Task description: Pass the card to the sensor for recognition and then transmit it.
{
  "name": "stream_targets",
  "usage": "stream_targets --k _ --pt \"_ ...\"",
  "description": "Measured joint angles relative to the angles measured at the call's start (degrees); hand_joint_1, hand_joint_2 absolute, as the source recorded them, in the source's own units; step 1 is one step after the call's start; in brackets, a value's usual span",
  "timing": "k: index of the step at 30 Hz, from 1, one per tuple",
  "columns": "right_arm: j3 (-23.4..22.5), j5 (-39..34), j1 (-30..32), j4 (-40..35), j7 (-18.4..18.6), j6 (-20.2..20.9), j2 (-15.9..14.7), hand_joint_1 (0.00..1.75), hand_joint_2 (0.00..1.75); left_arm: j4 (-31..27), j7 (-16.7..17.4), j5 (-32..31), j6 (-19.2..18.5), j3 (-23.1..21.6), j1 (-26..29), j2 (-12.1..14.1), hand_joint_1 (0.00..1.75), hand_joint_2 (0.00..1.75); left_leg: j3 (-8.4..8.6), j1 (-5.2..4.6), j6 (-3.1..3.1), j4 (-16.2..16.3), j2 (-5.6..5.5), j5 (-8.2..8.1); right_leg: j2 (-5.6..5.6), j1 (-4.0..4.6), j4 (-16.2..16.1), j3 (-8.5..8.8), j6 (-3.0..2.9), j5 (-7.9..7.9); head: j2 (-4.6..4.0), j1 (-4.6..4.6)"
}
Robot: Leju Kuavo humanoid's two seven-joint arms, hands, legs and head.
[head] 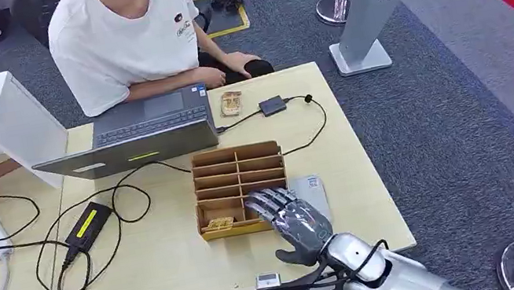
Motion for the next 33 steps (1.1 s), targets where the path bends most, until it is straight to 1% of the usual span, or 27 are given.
stream_targets --k 4,6,10,24,28,33 --pt "-1.3 1.1 -0.1 0.9 -0.2 -2.9 0.2 0.0 1.75 0.0 0.1 0.0 0.1 -0.5 -0.3 -0.1 0.0 1.75 0.0 0.0 0.0 0.0 0.0 0.0 0.0 0.0 0.0 0.0 0.0 0.0 0.0 0.0" --pt "-2.0 1.5 -0.1 1.0 -0.3 -3.6 0.2 0.0 1.75 0.0 0.2 0.0 0.2 -0.7 -0.4 -0.1 0.0 1.75 0.0 0.0 0.0 0.0 0.0 0.0 0.0 0.0 0.0 0.0 0.0 0.0 0.02 0.0" --pt "-2.7 1.8 -0.1 1.1 -0.4 -3.7 0.2 0.0 1.75 0.0 0.4 0.0 0.2 -0.8 -0.6 -0.1 0.0 1.75 0.0 0.0 0.0 0.0 0.0 0.0 0.0 0.0 0.0 0.0 0.0 0.0 0.0 0.0" --pt "-2.9 1.8 -0.1 1.1 -0.4 -3.8 0.2 0.0 1.75 0.0 0.4 0.0 0.2 -0.8 -0.7 -0.1 0.0 1.75 0.0 0.0 0.0 0.0 0.0 0.0 0.0 0.0 0.0 0.0 0.0 0.0 0.0 0.0" --pt "-3.4 2.3 -0.1 1.1 0.0 -5.4 0.2 0.0 1.75 0.0 0.4 0.0 0.2 -0.8 -0.7 -0.1 0.0 1.75 0.0 0.0 0.0 0.0 0.0 0.0 0.0 0.0 0.0 0.0 0.0 0.0 0.0 0.0" --pt "-4.0 3.0 -0.1 1.3 -0.5 -5.4 0.6 0.0 1.75 0.0 0.4 -0.2 0.2 -1.2 -0.8 -0.1 0.0 1.75 0.0 0.0 0.0 0.0 0.0 0.0 0.0 0.0 0.0 0.0 0.0 0.0 0.0 0.0"
